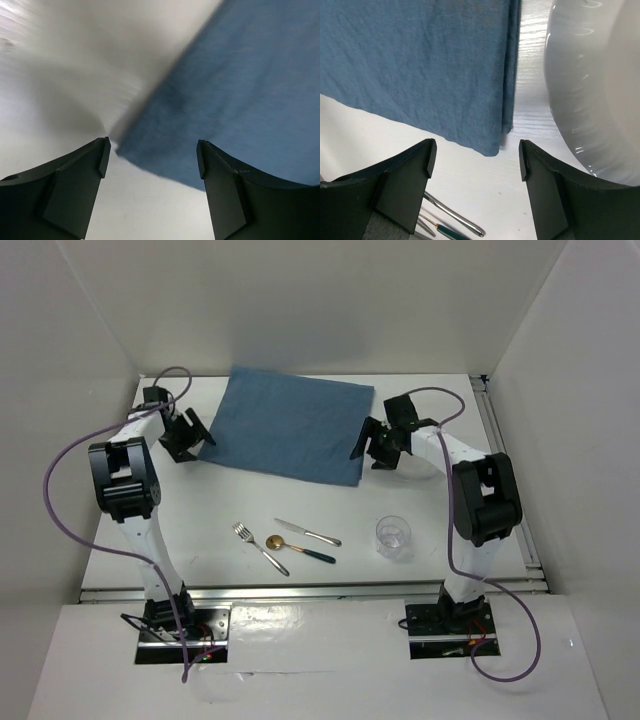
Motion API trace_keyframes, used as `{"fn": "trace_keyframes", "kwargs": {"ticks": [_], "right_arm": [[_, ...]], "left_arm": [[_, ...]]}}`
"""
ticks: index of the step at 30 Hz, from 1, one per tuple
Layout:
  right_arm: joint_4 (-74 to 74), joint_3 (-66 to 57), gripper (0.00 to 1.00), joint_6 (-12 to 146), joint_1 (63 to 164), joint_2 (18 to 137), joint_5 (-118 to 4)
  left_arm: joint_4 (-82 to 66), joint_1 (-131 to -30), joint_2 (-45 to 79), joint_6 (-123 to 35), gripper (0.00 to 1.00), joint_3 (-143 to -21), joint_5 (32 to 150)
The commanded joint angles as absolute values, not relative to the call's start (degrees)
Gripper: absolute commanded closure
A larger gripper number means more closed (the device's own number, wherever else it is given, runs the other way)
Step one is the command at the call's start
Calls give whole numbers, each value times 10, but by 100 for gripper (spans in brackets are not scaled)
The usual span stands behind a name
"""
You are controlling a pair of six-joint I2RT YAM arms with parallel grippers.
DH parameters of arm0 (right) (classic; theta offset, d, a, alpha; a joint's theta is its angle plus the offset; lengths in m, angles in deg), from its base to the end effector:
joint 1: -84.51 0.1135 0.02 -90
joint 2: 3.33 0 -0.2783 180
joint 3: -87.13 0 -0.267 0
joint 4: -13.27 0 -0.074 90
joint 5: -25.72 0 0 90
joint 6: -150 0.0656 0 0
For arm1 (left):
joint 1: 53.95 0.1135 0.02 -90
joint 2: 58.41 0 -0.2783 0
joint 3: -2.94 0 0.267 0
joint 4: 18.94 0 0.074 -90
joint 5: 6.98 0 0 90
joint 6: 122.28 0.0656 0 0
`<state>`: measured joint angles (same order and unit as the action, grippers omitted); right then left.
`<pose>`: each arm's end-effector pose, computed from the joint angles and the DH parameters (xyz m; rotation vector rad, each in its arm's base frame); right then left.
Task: Set the dinner table for one person
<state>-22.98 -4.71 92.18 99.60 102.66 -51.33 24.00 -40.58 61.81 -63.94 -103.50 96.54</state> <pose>0.4130 0.1266 0.1876 0.2906 2.5754 0.6059 0.4851 0.0995 0.1752 -0.9012 2.4123 -0.4234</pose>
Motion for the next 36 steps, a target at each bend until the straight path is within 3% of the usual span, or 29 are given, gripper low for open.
{"fn": "trace_keyframes", "kwargs": {"ticks": [1,6,10,13,14,15,19,20,21,31,36], "right_arm": [[-206,-48,21,954,993,1029,-500],[-206,-35,21,959,998,1077,-514],[-194,-12,28,965,1009,1120,-517],[-194,2,33,959,1015,1146,-523],[-194,9,35,959,1015,1151,-529],[-201,9,39,959,1015,1157,-529],[-212,23,75,947,1020,1162,-554],[-218,17,92,947,1020,1153,-559],[-218,17,99,942,1020,1153,-570],[-235,-61,100,912,1020,1067,-614],[-235,-120,100,912,1030,1017,-630]], "left_arm": [[229,-408,666,-635,12,-1054,1009],[222,-419,704,-635,17,-1076,1014],[211,-430,723,-640,33,-1092,1023],[206,-430,723,-640,70,-1092,1035],[206,-430,723,-640,93,-1086,1042],[211,-435,723,-640,100,-1086,1042],[227,-435,688,-640,100,-1060,1030],[227,-435,675,-640,100,-1038,1030],[227,-435,661,-640,100,-1023,1030],[255,-435,473,-651,100,-840,982],[256,-435,449,-649,100,-801,972]]}}
